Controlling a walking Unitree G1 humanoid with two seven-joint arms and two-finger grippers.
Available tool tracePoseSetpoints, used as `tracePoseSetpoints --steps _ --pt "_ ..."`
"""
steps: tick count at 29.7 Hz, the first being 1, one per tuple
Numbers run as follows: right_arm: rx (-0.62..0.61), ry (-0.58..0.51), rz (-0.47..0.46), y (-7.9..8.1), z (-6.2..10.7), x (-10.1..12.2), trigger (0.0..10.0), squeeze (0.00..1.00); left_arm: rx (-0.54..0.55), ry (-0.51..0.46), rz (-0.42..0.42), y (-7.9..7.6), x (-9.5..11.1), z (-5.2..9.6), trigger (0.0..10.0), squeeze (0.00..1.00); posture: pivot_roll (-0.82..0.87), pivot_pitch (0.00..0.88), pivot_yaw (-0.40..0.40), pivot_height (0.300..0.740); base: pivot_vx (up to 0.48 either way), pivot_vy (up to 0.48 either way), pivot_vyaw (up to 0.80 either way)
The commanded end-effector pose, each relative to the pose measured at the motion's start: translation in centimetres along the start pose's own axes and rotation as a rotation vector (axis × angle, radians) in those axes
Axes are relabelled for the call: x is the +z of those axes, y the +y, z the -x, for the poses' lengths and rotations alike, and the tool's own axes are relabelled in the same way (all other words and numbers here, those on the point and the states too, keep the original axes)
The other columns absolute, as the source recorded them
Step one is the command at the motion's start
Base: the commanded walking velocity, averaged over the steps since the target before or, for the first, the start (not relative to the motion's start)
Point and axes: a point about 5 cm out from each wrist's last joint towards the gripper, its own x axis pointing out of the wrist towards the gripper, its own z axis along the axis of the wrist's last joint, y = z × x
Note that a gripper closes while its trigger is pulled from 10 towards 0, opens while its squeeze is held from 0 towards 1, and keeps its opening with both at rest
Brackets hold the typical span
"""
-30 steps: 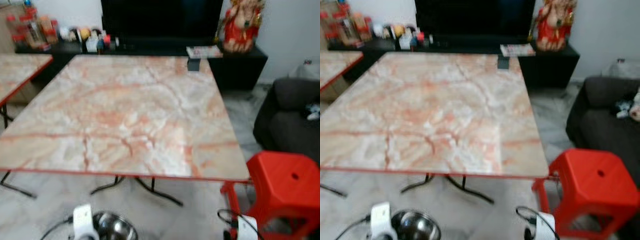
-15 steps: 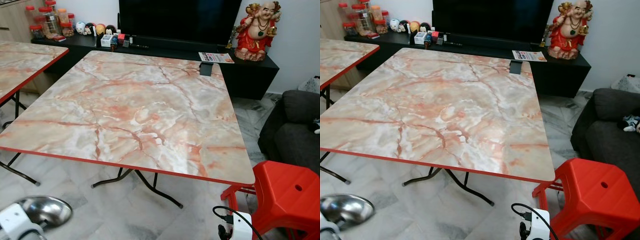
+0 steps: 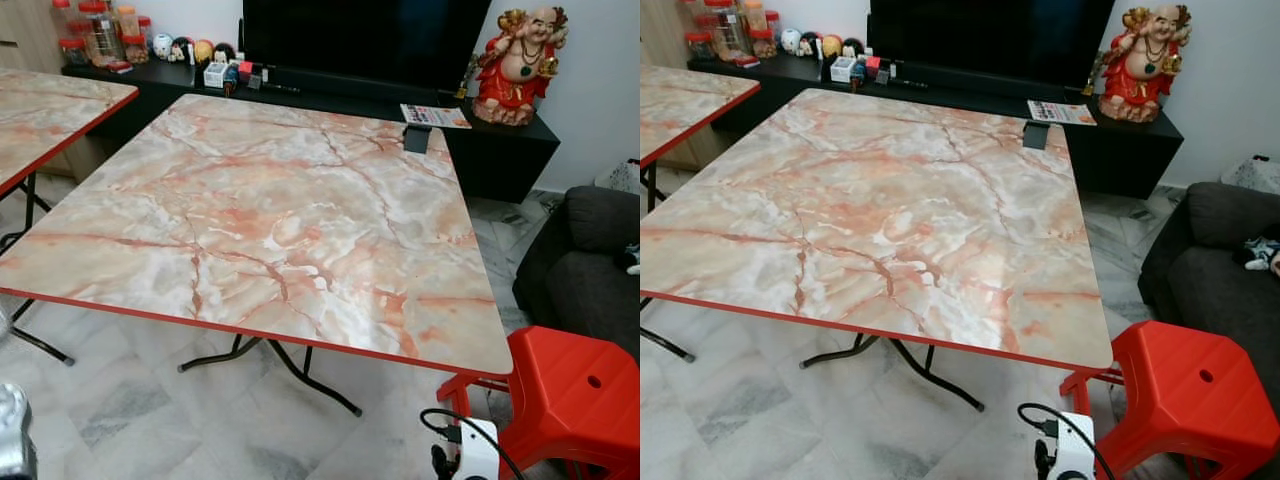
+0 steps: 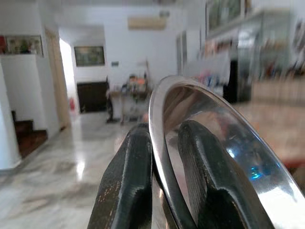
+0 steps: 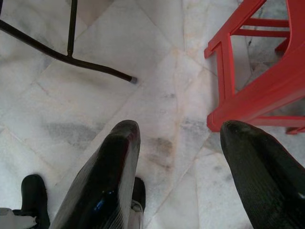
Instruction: Setting the table
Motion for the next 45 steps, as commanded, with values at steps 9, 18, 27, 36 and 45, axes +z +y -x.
tracePoseSetpoints --steps 9,18,27,36,45 --pt "-0.013 -0.003 -0.015 -0.2 -0.1 0.2 10.0 0.0 -0.653 0.156 0.564 -13.0 6.5 2.7 10.0 0.0 0.04 0.0 -0.084 0.74 0.0 0.0 0.0" --pt "-0.036 -0.008 -0.044 -0.5 0.0 0.0 10.0 0.0 -0.903 0.407 0.695 -17.9 6.5 7.7 10.0 0.0 0.01 0.0 -0.057 0.74 0.0 0.0 0.0" --pt "-0.053 0.007 -0.06 -0.9 0.3 -0.9 10.0 0.0 -1.035 0.66 0.691 -20.1 4.4 11.7 10.0 0.0 -0.02 0.0 -0.034 0.74 0.0 0.0 0.0" --pt "-0.056 0.007 -0.06 -1.0 0.4 -1.0 10.0 0.0 -1.036 0.78 0.709 -20.0 2.9 13.3 10.0 0.0 -0.03 0.0 -0.027 0.74 0.0 0.0 0.0" --pt "-0.048 0.004 -0.053 -0.8 0.3 -0.9 10.0 0.0 -1.009 0.84 0.682 -19.3 1.5 14.3 10.0 0.0 -0.02 0.0 -0.037 0.74 0.0 0.0 0.0"
